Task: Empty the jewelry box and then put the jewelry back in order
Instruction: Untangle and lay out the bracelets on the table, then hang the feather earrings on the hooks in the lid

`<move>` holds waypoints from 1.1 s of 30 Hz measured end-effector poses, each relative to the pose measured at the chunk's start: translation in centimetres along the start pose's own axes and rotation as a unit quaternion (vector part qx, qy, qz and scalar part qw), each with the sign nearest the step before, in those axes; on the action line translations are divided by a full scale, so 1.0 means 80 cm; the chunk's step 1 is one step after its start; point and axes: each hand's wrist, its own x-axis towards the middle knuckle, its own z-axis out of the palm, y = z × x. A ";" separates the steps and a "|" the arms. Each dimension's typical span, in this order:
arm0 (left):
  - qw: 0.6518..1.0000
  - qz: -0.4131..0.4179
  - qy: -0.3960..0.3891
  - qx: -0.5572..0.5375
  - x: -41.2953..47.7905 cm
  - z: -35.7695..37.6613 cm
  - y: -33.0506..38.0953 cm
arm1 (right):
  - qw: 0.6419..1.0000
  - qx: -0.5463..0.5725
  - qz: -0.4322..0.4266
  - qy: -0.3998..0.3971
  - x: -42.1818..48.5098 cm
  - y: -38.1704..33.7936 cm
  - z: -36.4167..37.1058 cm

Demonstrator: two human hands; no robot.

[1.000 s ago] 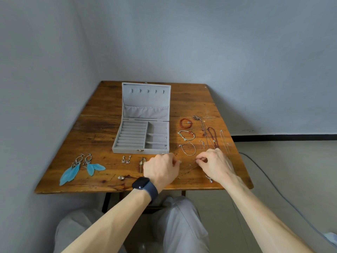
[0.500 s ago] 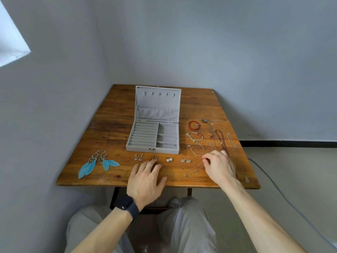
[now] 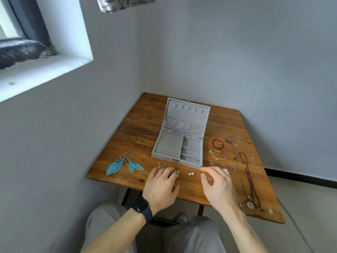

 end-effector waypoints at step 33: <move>0.973 -0.205 0.030 -0.106 0.040 -0.041 -0.251 | 0.979 -0.028 -0.069 -0.188 0.134 -0.229 0.226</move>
